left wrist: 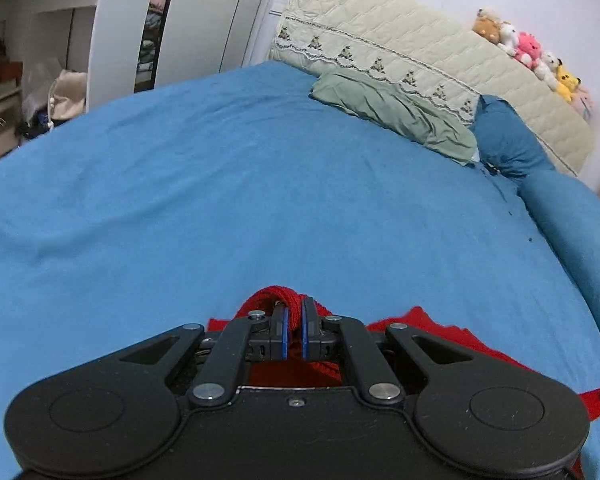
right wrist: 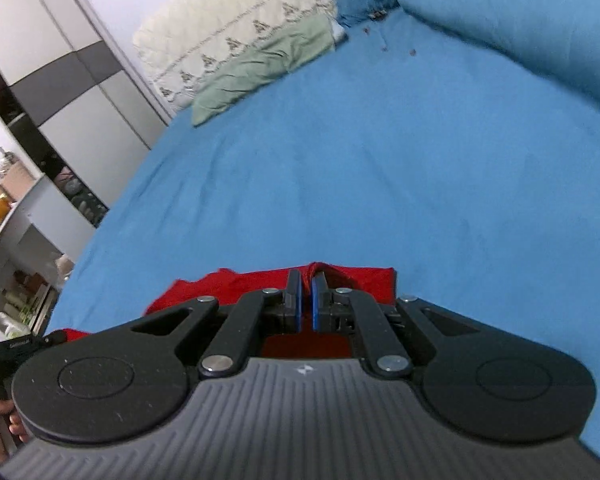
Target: Fold small clothes
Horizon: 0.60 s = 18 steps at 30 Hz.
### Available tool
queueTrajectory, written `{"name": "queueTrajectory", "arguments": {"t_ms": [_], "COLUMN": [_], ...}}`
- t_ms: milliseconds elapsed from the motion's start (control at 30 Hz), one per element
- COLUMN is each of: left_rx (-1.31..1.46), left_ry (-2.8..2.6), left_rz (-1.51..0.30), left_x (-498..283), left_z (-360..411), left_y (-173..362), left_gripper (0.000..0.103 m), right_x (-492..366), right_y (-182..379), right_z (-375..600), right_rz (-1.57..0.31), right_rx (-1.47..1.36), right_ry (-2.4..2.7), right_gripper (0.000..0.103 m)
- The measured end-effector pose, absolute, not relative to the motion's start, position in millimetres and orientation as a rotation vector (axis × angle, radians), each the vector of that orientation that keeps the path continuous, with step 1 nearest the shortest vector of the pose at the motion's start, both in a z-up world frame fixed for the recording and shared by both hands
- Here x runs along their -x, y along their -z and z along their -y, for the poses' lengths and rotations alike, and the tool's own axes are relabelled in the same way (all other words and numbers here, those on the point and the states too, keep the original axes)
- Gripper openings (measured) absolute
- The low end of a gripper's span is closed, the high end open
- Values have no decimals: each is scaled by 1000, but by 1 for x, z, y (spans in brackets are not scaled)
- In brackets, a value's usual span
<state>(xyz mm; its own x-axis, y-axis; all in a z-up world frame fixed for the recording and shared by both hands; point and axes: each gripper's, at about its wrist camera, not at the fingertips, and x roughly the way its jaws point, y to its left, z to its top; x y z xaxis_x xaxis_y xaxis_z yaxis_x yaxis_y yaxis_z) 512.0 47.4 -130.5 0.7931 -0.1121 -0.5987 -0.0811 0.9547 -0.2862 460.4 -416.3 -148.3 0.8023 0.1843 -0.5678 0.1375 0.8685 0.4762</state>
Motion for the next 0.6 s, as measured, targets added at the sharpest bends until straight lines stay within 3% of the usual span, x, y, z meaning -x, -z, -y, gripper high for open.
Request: {"name": "queueTrajectory", "arguments": {"t_ms": [267,333,367,400,433,467,500,600], "left_rx": [297,268,257,247,237,217,194,131], "left_ry": [-89,-118,-133,-144,-146,-147,-149,-66], "left_rz": [-718,-720,-712,-692,-669,-623,-577,-556], "left_x": [-560,-561,-560,-554,-548,-533,-518,-485], "left_z": [-34,-32,-31,-32,-31,-33,-33,-27], "left_y": [156,160,159,154,149,140,134,126], "left_gripper": [7,12,28,58,71,86,92,93], "right_x": [-525,-532,-534,-530,-529,-522,-512,-488], "right_y": [180,186,187,186,184,181,177,170], "right_z": [418,413,410,408,409,409,407,397], "right_rz": [-670,-685,-680,-668,-655,-626,-586,-567], "right_rx": [-491,-439,-413,-399,-390,-379,-364,-314], "right_ry": [18,28,34,39,43,45,44,-7], "right_gripper": [20,23,27,46,62,85,91,91]}}
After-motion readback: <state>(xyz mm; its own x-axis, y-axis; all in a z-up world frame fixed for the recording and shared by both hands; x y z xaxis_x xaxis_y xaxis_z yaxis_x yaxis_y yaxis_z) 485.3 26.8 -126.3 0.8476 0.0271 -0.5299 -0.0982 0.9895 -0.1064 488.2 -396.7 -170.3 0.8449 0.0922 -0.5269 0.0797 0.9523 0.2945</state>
